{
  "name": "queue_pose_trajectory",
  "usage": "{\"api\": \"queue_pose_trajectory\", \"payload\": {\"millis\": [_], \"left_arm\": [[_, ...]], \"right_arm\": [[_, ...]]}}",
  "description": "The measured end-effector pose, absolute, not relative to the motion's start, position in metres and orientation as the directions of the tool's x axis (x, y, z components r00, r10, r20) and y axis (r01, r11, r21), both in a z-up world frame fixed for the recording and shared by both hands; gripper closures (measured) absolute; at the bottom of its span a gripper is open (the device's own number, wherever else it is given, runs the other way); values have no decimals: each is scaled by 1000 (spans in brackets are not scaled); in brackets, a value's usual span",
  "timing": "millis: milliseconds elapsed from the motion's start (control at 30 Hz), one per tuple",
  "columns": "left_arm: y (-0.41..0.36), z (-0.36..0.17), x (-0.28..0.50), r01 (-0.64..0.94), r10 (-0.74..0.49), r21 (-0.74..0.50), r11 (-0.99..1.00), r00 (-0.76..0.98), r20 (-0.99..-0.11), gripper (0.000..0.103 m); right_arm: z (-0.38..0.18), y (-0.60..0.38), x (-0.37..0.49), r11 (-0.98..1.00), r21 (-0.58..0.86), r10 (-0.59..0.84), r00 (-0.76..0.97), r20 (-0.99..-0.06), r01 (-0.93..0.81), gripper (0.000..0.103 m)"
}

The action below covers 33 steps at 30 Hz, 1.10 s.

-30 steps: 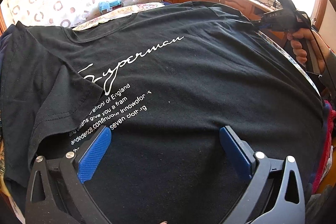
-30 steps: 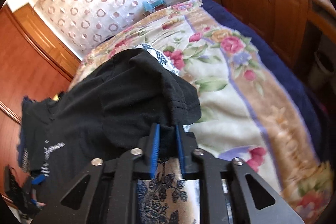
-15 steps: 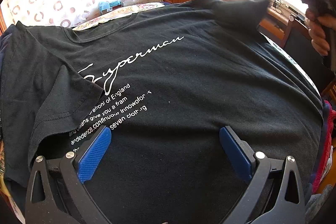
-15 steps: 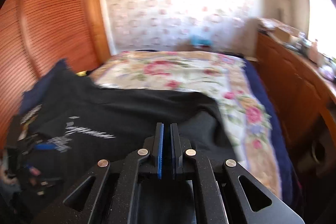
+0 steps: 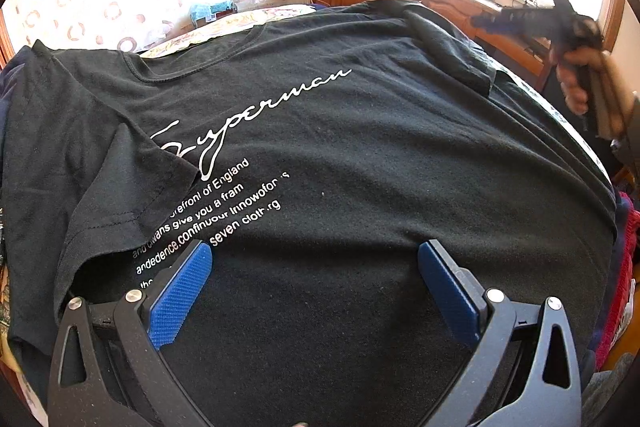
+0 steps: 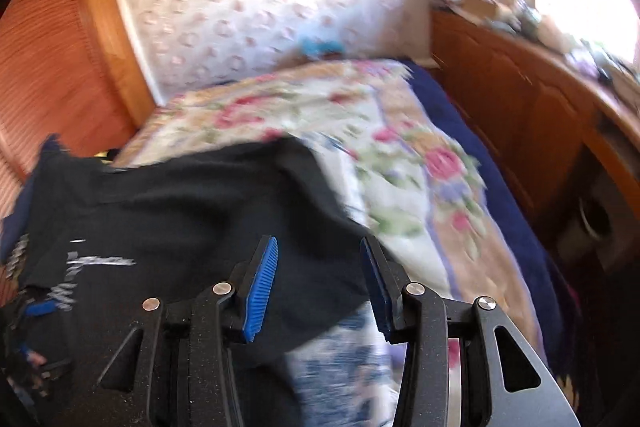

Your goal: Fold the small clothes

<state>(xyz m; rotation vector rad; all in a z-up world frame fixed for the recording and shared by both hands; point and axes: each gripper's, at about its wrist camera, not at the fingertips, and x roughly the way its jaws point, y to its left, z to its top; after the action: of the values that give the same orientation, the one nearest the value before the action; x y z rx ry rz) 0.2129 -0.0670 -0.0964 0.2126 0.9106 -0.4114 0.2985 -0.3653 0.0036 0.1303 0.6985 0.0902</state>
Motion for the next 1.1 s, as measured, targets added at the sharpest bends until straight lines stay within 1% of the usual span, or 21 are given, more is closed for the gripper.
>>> {"api": "queue_pose_trajectory", "payload": {"millis": [167, 233, 333, 367, 400, 433, 467, 500, 567, 667, 800, 933, 1033, 1067, 1100], "left_arm": [[-68, -97, 212, 428, -251, 8, 904, 545, -800, 0], [-68, -97, 212, 428, -251, 8, 904, 545, -800, 0], [-67, -97, 212, 428, -252, 7, 904, 545, -800, 0], [-67, -97, 212, 428, -251, 8, 904, 545, -800, 0], [-67, -97, 212, 428, -252, 7, 904, 545, -800, 0], [-67, -97, 212, 428, -251, 7, 904, 545, -800, 0], [-67, -97, 212, 428, -251, 7, 904, 545, -800, 0], [-67, -97, 212, 428, -251, 7, 904, 545, -800, 0], [-68, -97, 211, 428, -251, 8, 904, 545, -800, 0], [-68, -97, 211, 427, -251, 8, 904, 545, -800, 0], [-68, -96, 211, 427, -252, 7, 904, 545, -800, 0], [-68, -96, 211, 427, -252, 6, 904, 545, -800, 0], [-68, -96, 211, 427, -252, 6, 904, 545, -800, 0], [-68, -96, 211, 427, -252, 6, 904, 545, -800, 0], [-68, -96, 211, 427, -252, 6, 904, 545, -800, 0]], "right_arm": [[-27, -388, 321, 977, 210, 115, 719, -685, 45, 58], [-36, -397, 329, 963, 261, 142, 702, -698, 65, 58], [-35, -407, 340, 935, 347, 198, 702, -684, 74, 58], [-34, -411, 343, 927, 369, 217, 699, -681, 71, 61], [-34, -412, 344, 925, 373, 221, 700, -679, 69, 75], [-33, -413, 342, 928, 368, 220, 703, -677, 63, 81], [-29, -409, 335, 934, 354, 219, 707, -672, 48, 94], [-27, -408, 335, 940, 338, 214, 713, -668, 35, 99], [-21, -404, 329, 952, 307, 211, 730, -650, -2, 100], [-4, -391, 320, 952, 297, 246, 760, -601, -74, 101], [29, -347, 307, 932, 286, 349, 766, -540, -223, 101], [60, -292, 292, 892, 241, 452, 756, -474, -382, 101], [76, -264, 283, 882, 185, 470, 781, -412, -433, 101], [77, -259, 283, 880, 181, 474, 782, -404, -440, 93], [77, -258, 283, 883, 183, 468, 783, -410, -432, 76]]}}
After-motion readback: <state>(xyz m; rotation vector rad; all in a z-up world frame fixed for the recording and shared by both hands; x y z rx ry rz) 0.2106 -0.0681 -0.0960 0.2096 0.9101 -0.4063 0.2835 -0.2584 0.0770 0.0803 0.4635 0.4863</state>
